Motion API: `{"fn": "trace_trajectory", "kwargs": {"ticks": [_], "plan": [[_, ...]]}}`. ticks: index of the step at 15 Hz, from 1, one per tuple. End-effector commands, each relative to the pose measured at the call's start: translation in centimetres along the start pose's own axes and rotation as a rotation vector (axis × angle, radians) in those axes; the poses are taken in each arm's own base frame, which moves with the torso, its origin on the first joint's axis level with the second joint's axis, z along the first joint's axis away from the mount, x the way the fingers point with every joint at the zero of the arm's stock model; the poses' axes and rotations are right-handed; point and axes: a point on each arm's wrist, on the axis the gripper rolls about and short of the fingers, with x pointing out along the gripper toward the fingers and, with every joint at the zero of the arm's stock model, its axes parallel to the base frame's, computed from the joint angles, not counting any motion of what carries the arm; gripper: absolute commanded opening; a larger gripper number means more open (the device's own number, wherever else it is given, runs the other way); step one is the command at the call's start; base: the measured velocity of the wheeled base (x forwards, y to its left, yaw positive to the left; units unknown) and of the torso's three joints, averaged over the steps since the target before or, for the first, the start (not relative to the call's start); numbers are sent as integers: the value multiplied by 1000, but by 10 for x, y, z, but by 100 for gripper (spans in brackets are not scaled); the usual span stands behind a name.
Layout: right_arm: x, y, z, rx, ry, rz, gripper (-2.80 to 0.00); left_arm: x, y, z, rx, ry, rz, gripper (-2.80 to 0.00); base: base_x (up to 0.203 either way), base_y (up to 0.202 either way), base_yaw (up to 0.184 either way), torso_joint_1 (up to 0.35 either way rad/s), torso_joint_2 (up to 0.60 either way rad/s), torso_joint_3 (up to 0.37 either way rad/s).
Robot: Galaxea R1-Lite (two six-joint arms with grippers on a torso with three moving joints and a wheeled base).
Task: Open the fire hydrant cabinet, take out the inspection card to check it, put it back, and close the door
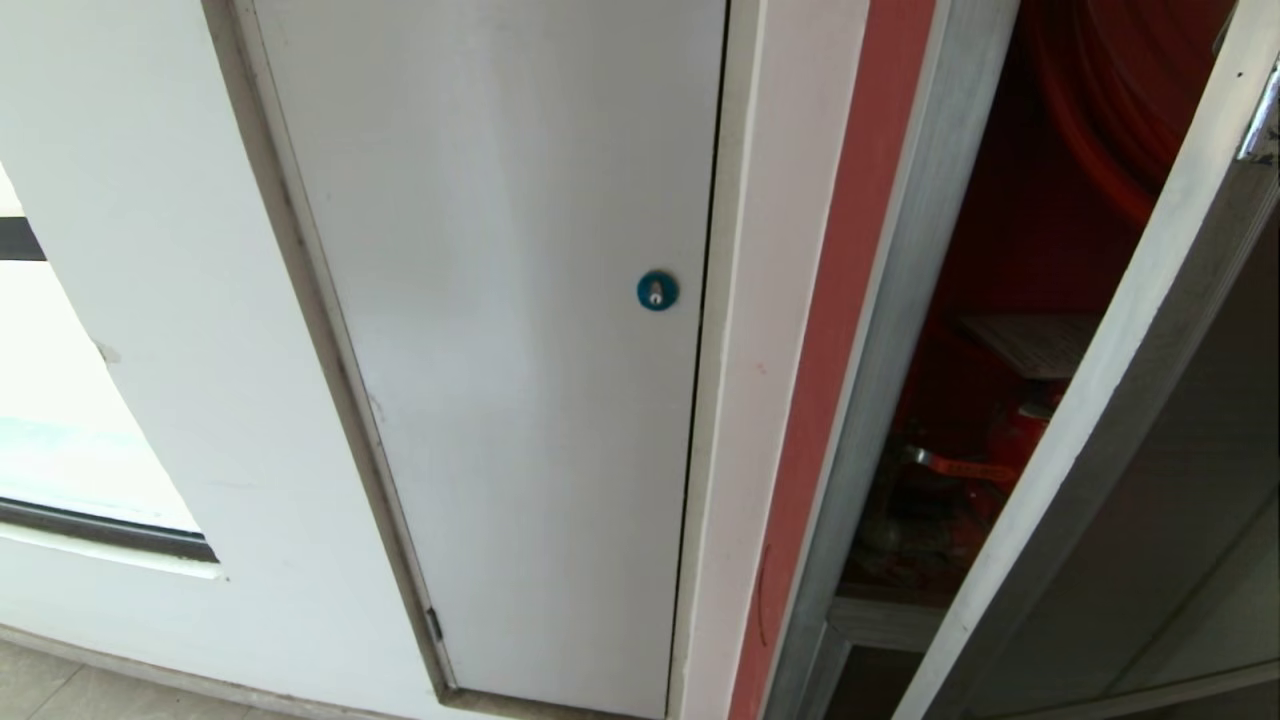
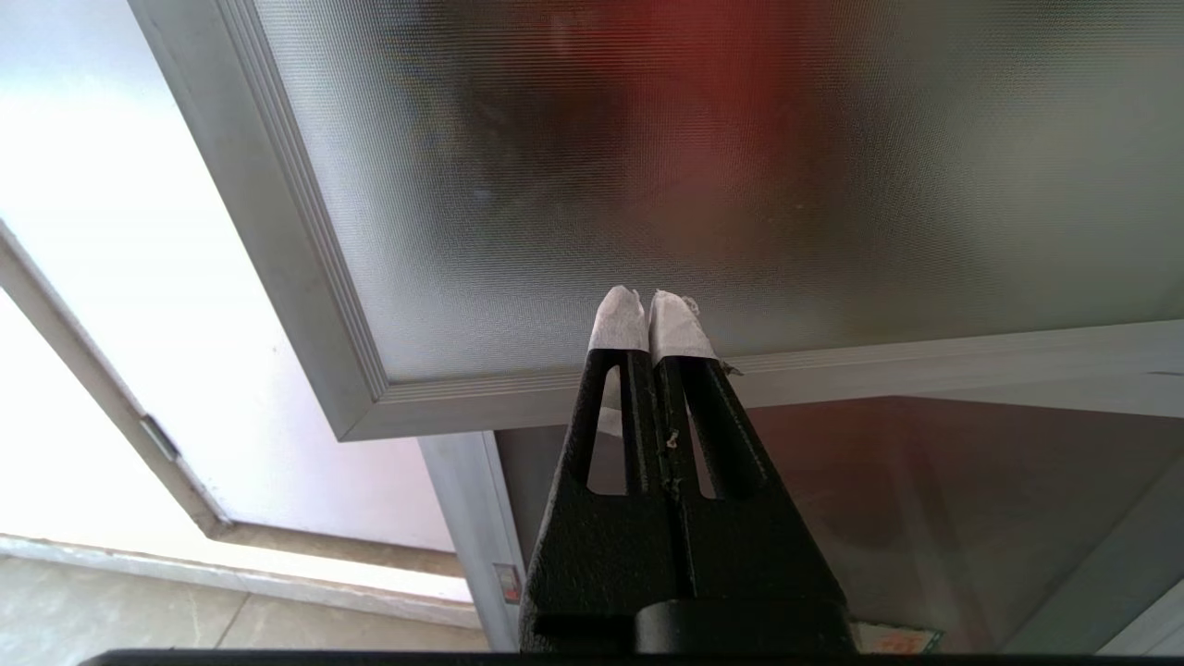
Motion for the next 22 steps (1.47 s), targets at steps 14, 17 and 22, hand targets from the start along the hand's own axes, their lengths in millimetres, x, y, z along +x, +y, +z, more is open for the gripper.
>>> {"fn": "trace_trajectory", "kwargs": {"ticks": [14,17,22], "plan": [[4,16,99,79,17,433,-280,0,0,0,0,1,0,-280,0,0,0,0,0,0],[25,22,122,174,135,625,-280,0,0,0,0,1,0,-280,0,0,0,0,0,0],[72,26,132,189,243,756,-280,0,0,0,0,1,0,-280,0,0,0,0,0,0]]}}
